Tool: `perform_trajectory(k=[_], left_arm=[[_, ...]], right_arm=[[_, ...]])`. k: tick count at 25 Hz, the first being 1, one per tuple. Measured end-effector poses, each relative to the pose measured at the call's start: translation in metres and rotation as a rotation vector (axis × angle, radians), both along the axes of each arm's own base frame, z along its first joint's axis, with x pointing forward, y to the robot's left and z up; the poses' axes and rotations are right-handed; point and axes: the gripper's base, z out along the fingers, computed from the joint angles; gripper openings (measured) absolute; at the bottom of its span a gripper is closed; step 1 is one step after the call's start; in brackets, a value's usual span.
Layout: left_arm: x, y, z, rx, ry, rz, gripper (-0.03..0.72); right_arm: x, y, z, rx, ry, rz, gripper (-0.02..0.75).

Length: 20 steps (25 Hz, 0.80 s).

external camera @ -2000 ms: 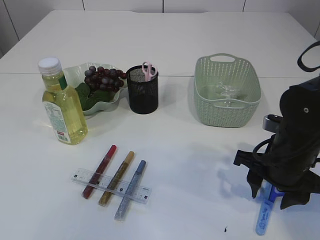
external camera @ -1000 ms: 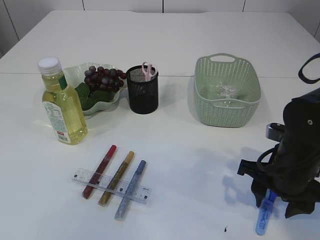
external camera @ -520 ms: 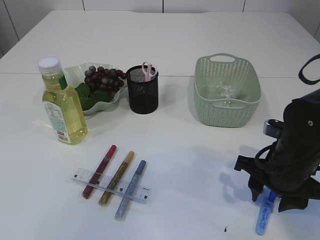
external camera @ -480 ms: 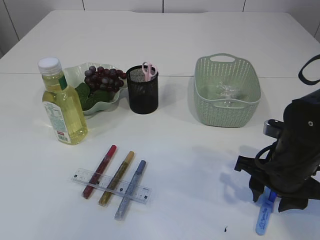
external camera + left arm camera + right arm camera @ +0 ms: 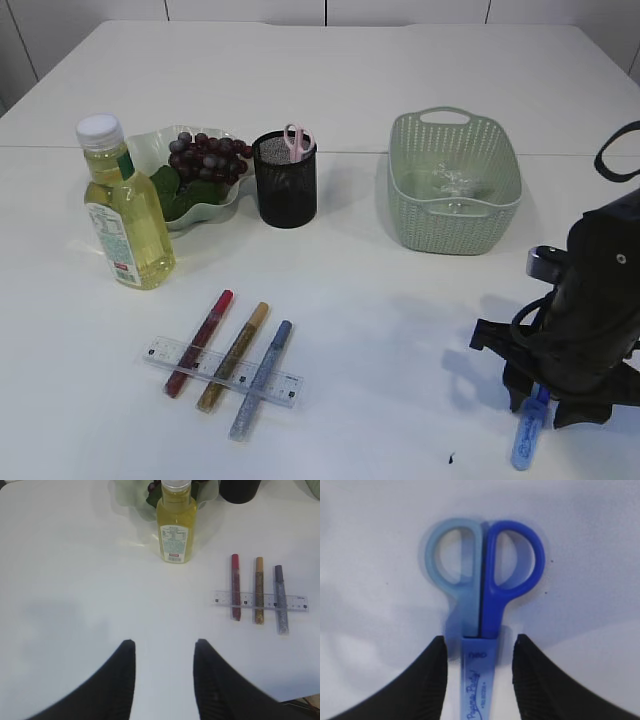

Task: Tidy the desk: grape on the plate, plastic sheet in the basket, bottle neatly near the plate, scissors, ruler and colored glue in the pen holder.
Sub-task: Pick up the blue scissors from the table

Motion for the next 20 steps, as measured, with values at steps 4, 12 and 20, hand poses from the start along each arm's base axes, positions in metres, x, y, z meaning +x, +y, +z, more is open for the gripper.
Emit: perform_trajectory(k=[4, 12, 20], left_arm=[[0.0, 0.0, 0.0, 0.001, 0.0, -0.001, 0.289], [0.0, 0.0, 0.0, 0.001, 0.0, -0.001, 0.289], [0.0, 0.0, 0.0, 0.001, 0.0, -0.001, 0.289]], right_arm=[[0.0016, 0.0007, -0.0019, 0.006, -0.012, 0.001, 0.349], [0.0026, 0.0012, -0.0071, 0.007, -0.01, 0.002, 0.349], [0.0034, 0.0017, -0.007, 0.011, -0.019, 0.003, 0.295]])
